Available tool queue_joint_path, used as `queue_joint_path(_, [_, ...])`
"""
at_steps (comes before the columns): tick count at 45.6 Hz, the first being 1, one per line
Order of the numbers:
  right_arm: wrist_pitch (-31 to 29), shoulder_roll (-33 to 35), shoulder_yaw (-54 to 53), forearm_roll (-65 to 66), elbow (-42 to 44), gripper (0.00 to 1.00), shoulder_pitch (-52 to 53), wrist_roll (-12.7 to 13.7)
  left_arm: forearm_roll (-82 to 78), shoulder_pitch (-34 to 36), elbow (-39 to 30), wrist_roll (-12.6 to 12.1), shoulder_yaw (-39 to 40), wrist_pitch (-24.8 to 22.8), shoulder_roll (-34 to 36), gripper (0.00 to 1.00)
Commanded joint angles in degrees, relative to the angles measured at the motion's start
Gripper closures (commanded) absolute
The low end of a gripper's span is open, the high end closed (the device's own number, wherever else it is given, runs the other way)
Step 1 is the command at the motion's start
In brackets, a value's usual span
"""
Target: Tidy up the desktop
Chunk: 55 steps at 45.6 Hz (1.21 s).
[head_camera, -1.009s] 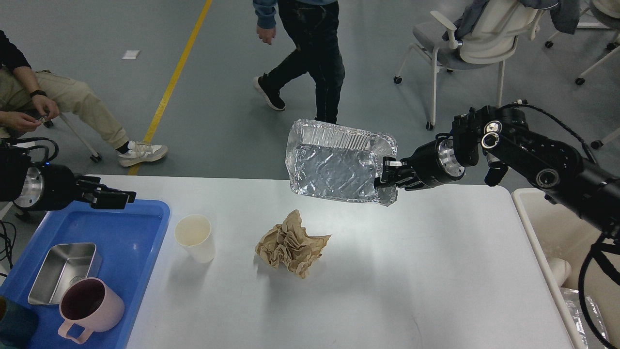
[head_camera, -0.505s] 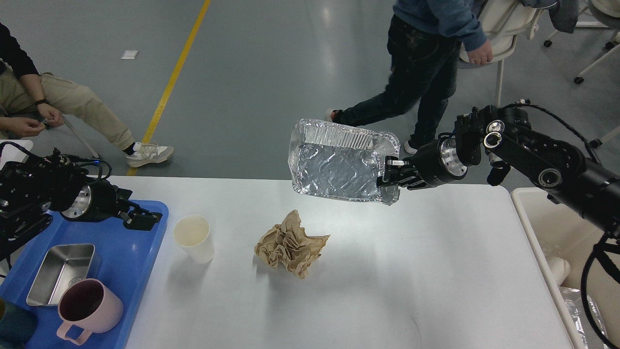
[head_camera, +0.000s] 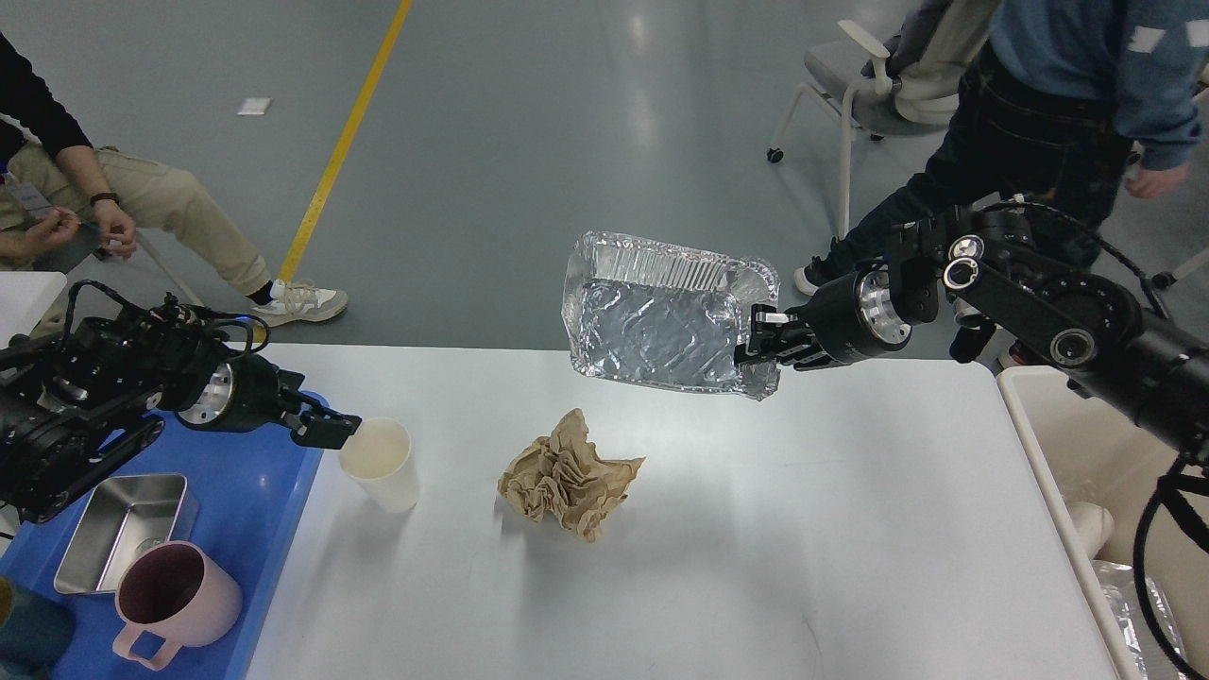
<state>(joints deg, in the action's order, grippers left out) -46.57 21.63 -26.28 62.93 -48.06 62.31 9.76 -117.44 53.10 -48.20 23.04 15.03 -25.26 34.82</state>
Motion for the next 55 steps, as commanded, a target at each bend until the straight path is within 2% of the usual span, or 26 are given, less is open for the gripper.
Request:
queue_joint_path(1, [0.0,0.3,0.0,0.0,0.1,1.0,-0.1,0.0,-0.1,-0.3,0.9,0.0,0.0,0.4,-1.6,0.03])
queue_joint_path(11, [0.1,0.3,0.0,0.0,0.0,1.0,-0.1,0.1,0.3,-0.2,1.7,0.4,-3.9,2.9,-2.5,0.04])
queue_joint_path(15, [0.1,0.3,0.0,0.0,0.0,1.0,0.0,0.0,0.5,-0.2,3.1,0.8,-4.8,4.7,-2.7,0.07])
queue_joint_path(20, [0.1,0.3,-0.1,0.0,0.0,1.0,0.0,0.0,0.6,-0.3,6.3,4.1,-5.9,6.3,-3.8,0.16])
queue_joint_path(27, [0.1,0.3,-0.1,0.0,0.0,1.0,-0.2,0.0,0.7,-0.3,11.1,5.2,-7.5,10.5,-5.1,0.24])
queue_joint_path(33, [0.2,0.3,-0.1,0.0,0.0,1.0,-0.1,0.0,0.8,-0.7,12.3,5.4,-8.5,13.9,-6.0,0.36])
queue_joint_path(37, [0.2,0.3,-0.1,0.0,0.0,1.0,-0.1,0.0,0.8,-1.0,12.9,5.4,-9.4,16.2,-6.6,0.56])
queue_joint_path(40, [0.3,0.3,-0.1,0.0,0.0,1.0,-0.1,0.0,1.4,-1.0,13.6,5.4,-10.4,16.5,-7.2,0.66])
queue_joint_path(42, [0.3,0.3,-0.1,0.0,0.0,1.0,-0.1,0.0,2.3,-1.0,14.1,5.4,-10.9,16.6,-7.6,0.77])
queue_joint_path(48, [0.3,0.3,-0.1,0.0,0.0,1.0,-0.1,0.0,4.0,-1.1,14.9,5.8,-12.9,17.2,-8.3,0.94])
queue_joint_path(51, [0.3,0.3,-0.1,0.0,0.0,1.0,-0.1,0.0,4.1,-1.2,15.2,6.3,-13.7,18.0,-8.5,0.99])
queue_joint_path(55, [0.3,0.3,-0.1,0.0,0.0,1.0,-0.1,0.0,4.2,-1.5,16.1,6.7,-14.0,18.8,-8.7,1.0])
